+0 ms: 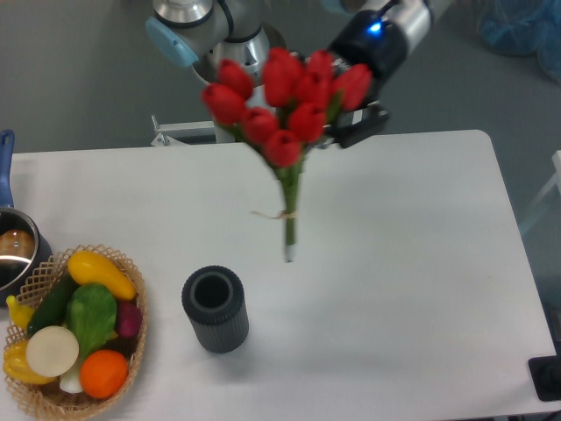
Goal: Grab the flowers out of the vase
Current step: 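Carry the tulip bunch up and away from the vase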
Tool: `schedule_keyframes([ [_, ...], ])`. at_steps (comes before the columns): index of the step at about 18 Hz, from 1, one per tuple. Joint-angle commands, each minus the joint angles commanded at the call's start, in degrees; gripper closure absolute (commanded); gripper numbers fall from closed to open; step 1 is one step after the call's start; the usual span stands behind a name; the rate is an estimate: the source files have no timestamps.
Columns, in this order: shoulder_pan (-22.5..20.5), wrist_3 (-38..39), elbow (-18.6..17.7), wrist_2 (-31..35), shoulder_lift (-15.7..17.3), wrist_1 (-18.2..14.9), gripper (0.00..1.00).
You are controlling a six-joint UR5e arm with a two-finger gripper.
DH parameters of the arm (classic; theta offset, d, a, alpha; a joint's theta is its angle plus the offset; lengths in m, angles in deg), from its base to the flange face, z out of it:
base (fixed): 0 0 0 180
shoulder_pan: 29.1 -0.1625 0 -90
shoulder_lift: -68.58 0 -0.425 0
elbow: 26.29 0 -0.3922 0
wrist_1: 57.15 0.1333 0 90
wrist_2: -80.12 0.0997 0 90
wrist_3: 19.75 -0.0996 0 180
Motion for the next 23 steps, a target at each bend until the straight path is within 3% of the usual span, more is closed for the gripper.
schedule_keyframes([
  [8,-5.0,0.0,1.7,6.8,-3.0,0.1,0.66],
  [16,-6.6,-0.6,2.6,6.9,-5.9,0.3,0.66],
  [23,-9.4,-2.2,2.1,6.8,-6.0,0.4,0.66],
])
